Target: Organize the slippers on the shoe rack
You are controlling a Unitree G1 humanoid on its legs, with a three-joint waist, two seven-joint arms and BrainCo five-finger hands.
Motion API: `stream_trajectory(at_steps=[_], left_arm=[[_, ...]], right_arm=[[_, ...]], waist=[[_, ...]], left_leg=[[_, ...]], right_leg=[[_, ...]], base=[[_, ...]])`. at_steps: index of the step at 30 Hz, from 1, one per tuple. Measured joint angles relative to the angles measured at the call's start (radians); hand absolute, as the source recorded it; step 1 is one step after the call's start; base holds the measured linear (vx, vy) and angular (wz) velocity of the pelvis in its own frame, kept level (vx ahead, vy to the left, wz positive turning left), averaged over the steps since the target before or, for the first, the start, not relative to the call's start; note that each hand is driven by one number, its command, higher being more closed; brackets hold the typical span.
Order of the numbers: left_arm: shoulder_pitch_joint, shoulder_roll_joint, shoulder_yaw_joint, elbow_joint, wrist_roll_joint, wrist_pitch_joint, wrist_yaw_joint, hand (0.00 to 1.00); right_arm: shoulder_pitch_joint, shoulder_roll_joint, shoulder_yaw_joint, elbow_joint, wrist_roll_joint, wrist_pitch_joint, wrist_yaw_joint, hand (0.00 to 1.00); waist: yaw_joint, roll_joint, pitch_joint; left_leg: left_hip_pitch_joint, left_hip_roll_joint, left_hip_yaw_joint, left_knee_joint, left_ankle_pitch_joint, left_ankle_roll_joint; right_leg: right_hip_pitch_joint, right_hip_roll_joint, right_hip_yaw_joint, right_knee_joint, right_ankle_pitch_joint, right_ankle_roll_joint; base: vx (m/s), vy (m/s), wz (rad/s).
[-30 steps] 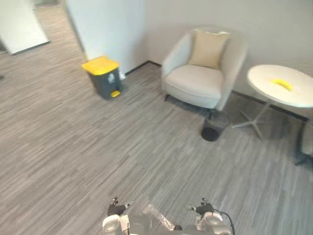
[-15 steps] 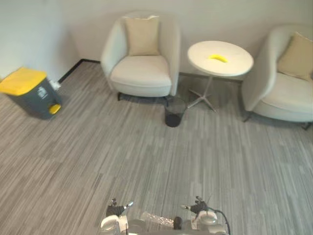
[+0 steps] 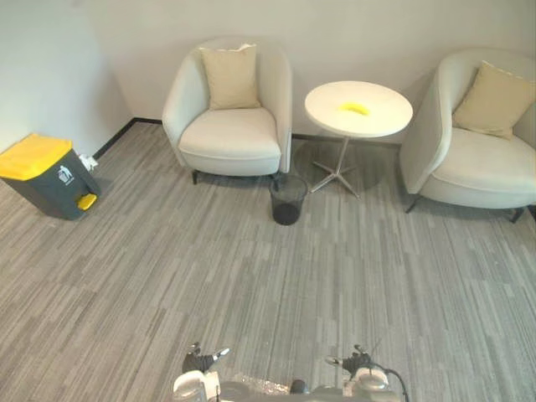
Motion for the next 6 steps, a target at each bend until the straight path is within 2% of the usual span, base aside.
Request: stream_trajectory(at_steps=[6], left_arm=[[0.002,0.001,-0.001,0.004,0.0,0.001,0.013,0.0]], right_arm=[[0.002,0.006,-0.027,0.001,0.008,-0.001,-0.001,0.0]], waist=[[0.0,0.001,0.0]], left_leg=[[0.031,-0.02,0.008,-0.061,0.014,0.023]], right_leg=[[0.057,-0.017,0.01,-0.108,0.075,0.023]], base=[[-0.03,0.123,-0.02]])
